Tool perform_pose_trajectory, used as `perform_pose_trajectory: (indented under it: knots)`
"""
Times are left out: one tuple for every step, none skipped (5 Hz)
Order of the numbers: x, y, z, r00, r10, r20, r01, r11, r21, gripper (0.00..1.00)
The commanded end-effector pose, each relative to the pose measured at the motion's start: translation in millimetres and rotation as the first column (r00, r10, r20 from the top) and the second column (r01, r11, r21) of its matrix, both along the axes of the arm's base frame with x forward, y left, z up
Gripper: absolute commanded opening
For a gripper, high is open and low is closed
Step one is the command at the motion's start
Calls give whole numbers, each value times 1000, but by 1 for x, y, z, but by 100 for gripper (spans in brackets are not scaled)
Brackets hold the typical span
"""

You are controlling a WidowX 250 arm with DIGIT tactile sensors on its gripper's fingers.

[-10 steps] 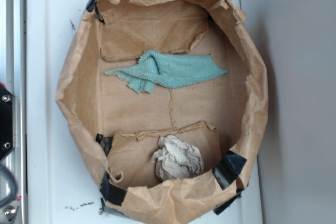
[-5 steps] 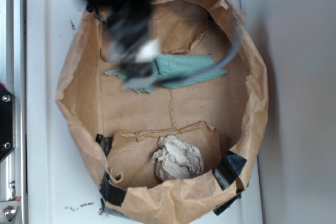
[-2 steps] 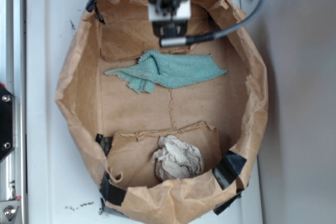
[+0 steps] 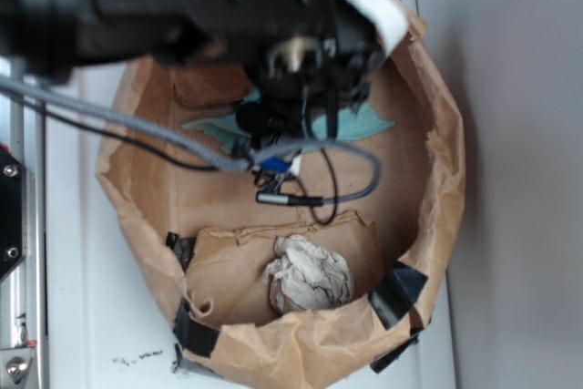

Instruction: Grab the blue cloth.

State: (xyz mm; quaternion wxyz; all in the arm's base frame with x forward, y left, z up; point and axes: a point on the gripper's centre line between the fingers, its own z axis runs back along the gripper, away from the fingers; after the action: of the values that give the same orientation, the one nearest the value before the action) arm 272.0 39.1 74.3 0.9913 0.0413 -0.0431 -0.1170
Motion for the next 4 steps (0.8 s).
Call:
perform_pose_trajectory:
  knots:
    - [6, 10, -34, 1000, -4, 14, 3, 998, 67, 100]
    - [2, 10, -49, 1000, -5, 4, 5, 998, 68, 100]
    - [-48, -40, -86, 1000, 18, 6, -19, 998, 68, 0]
    - [-98, -43, -83, 1000, 15, 18, -16, 998, 53, 0]
